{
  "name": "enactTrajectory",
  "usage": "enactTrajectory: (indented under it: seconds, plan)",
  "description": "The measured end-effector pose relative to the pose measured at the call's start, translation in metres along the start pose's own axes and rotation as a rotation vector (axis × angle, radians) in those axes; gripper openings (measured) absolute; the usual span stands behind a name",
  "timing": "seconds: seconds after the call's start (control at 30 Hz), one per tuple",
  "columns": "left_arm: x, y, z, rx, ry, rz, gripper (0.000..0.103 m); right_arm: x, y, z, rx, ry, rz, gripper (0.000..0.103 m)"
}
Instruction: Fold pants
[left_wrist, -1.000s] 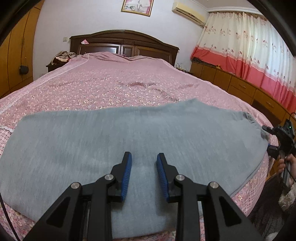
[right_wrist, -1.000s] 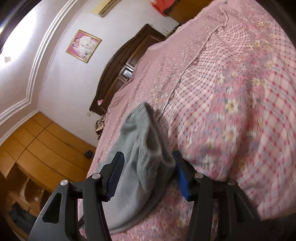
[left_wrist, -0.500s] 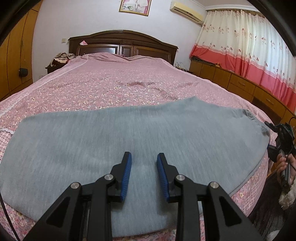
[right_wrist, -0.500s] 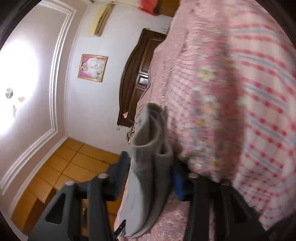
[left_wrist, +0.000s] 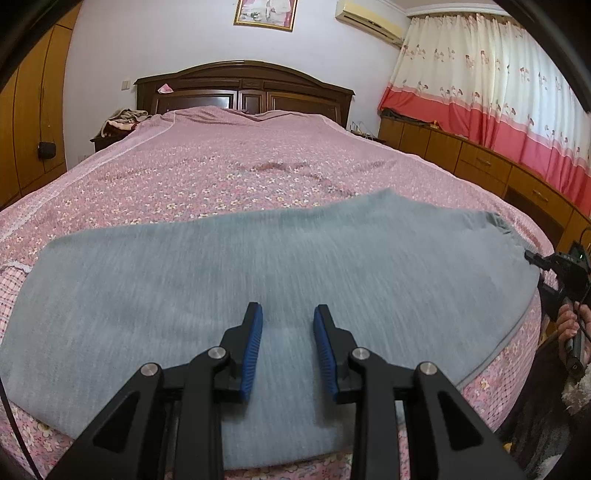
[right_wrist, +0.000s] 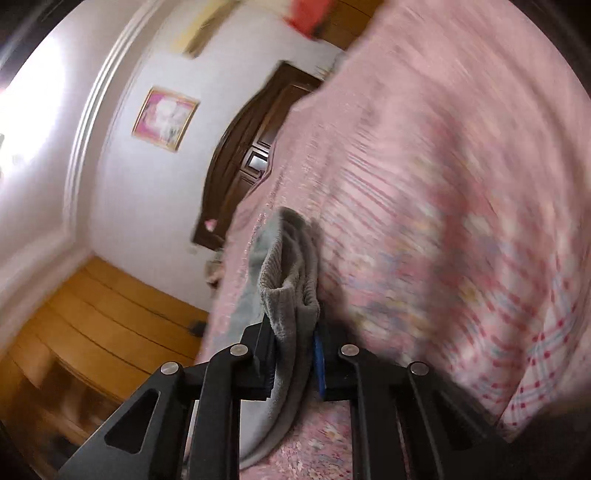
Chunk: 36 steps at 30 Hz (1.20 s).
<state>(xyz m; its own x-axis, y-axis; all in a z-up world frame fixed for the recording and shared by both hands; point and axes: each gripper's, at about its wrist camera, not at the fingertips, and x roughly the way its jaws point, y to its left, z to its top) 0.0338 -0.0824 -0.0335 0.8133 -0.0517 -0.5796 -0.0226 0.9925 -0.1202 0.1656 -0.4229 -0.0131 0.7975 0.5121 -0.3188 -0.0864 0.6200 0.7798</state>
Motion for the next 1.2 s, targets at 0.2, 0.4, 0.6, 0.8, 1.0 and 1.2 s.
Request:
enactTrajectory:
  seconds: [0.2,0.4,0.6,0.8,1.0,1.2]
  plan:
    - [0.000,-0.001,0.001,0.001,0.002,0.002,0.030,0.008,0.085,0.003,-0.403,-0.008,-0.182,0.016]
    - [-0.006,-0.002,0.002,0.006,-0.003,-0.012,0.030,0.019,0.124,-0.008,-0.569,0.019,-0.297,0.015]
    - [-0.019,0.010,0.002,-0.018,-0.016,-0.029,0.030,0.035,0.173,-0.045,-0.823,0.019,-0.389,0.015]
    - [-0.029,0.038,0.001,-0.114,-0.016,-0.056,0.030,0.049,0.204,-0.071,-0.947,0.014,-0.454,0.015]
    - [-0.044,0.050,0.002,-0.164,-0.030,-0.041,0.030,0.052,0.215,-0.077,-0.925,0.027,-0.432,0.015]
    - [-0.045,0.050,0.005,-0.183,-0.037,-0.046,0.030,0.054,0.231,-0.085,-0.944,0.017,-0.413,0.015]
